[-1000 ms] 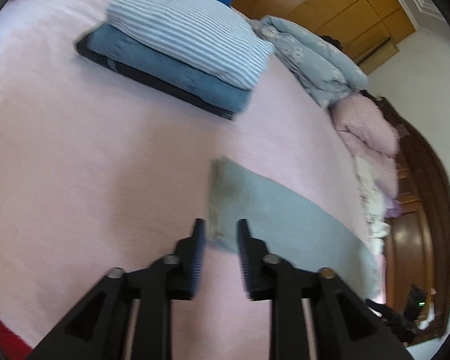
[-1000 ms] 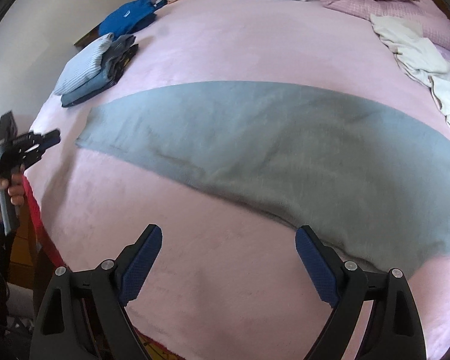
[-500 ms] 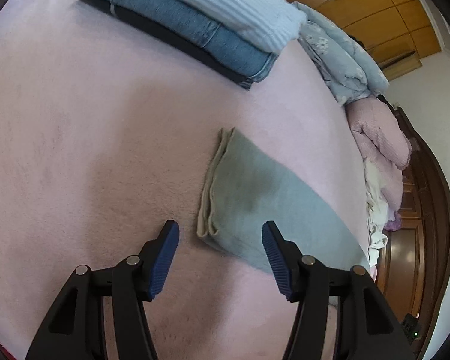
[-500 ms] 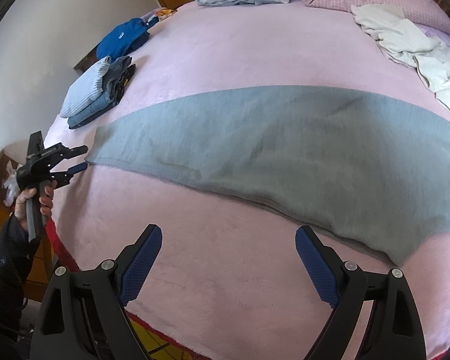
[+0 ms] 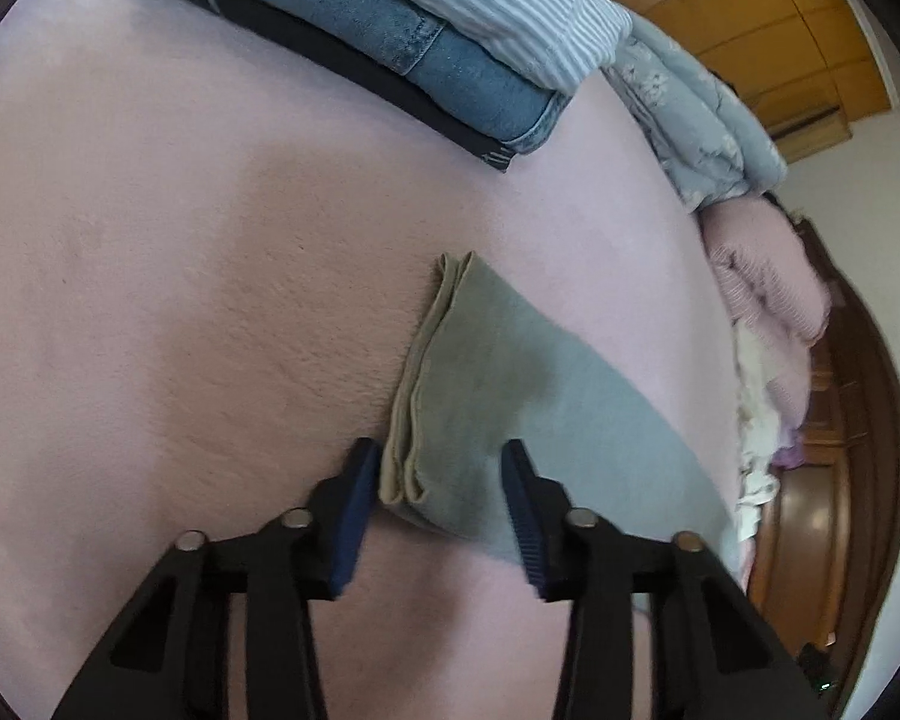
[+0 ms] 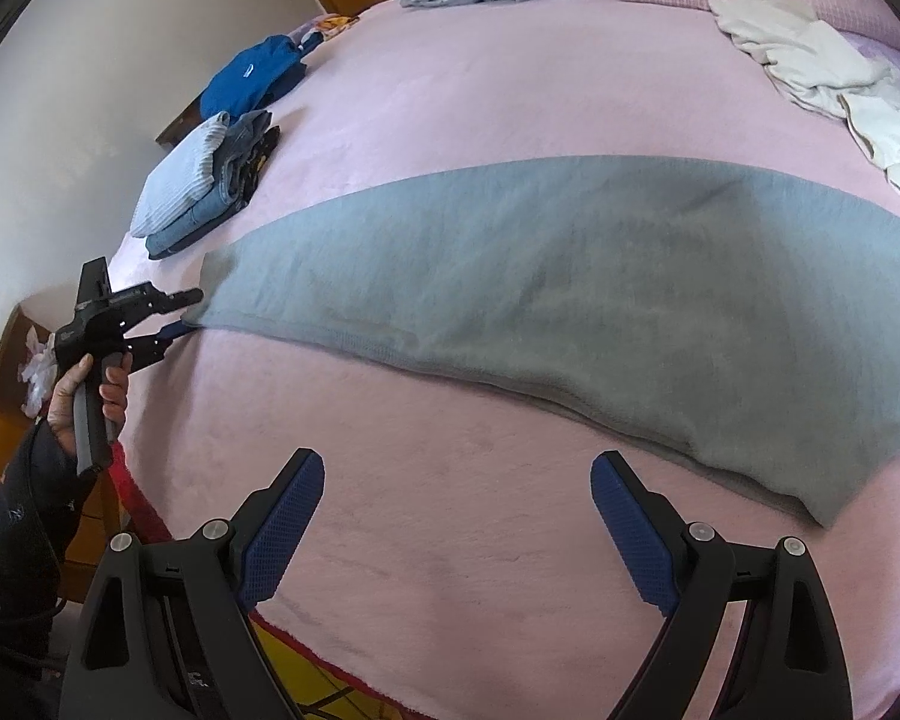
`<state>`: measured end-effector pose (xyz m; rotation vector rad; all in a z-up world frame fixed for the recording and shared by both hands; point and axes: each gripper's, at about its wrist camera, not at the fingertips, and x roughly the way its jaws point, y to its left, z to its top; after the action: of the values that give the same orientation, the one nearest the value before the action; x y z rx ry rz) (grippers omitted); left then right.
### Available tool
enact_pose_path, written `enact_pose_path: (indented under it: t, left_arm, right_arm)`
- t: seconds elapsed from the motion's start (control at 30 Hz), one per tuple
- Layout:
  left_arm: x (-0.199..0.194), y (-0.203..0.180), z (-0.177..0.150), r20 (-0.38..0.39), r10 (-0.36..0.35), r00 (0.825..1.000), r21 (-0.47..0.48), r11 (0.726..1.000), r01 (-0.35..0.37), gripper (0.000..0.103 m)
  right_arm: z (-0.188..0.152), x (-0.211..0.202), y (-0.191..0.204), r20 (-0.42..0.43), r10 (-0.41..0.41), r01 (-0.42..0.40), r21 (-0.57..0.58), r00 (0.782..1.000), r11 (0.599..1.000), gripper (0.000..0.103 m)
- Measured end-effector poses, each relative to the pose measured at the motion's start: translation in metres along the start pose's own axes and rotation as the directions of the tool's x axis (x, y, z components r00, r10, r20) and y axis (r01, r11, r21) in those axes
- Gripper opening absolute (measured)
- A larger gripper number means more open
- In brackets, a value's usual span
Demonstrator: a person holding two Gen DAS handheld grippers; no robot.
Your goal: Fold clothes
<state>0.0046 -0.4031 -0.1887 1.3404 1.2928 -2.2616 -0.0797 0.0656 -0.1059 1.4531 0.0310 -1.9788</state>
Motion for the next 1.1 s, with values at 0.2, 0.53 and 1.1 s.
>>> enact_pose_path:
  t: [0.2, 0.53, 1.1]
  left_arm:
    - [-0.003, 0.011, 0.000, -0.002, -0.051, 0.999, -0.068, 0.996, 0.051, 0.004]
    - [-0.023, -0.024, -0.001, 0.053, -0.060, 0.997, 0.045, 0.997, 0.058, 0.004]
    - [0.037, -0.187, -0.068, -0.085, 0.021, 0.996, 0.434, 0.901, 0.018, 0.004]
  right_arm:
    - [-0.001, -0.002, -0.005, 0.016, 0.005, -0.005, 0.037, 1.000, 0.999, 0.091]
    - [-0.005, -0.008, -0.021, 0.035, 0.027, -0.030, 0.080, 0.999, 0.996, 0.091]
    - [-0.020, -0.035, -0.067, 0.101, 0.090, -0.106, 0.168, 0.991, 0.980, 0.091]
